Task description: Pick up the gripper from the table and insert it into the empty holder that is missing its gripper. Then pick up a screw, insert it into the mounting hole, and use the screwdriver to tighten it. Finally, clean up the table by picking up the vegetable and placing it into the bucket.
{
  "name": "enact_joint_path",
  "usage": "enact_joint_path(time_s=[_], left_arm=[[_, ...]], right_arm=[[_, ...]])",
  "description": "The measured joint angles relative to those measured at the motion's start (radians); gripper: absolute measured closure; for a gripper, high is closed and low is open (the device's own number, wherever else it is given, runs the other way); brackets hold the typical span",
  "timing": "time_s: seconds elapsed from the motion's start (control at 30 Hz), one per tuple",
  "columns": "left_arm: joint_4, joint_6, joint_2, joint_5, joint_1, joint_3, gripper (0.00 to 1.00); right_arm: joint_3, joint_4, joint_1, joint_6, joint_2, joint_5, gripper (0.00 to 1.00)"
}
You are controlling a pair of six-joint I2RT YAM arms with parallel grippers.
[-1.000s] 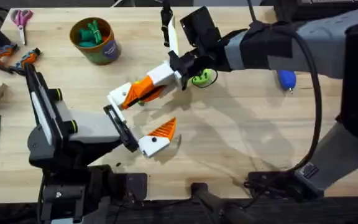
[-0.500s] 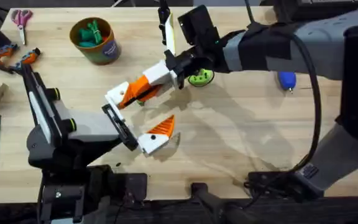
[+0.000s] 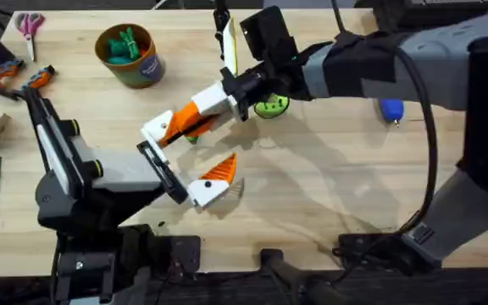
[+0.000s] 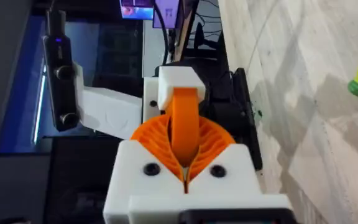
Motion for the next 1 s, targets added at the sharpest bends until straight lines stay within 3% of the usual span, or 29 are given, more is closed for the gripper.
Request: enact_joint_path(time_s=[1.0], left_arm=[[-0.002, -0.012, 0.001, 0.004, 0.000, 0.000, 0.015]], right_arm=[[0.000, 0.011, -0.001, 0.049, 0.000, 0.024, 0.993]])
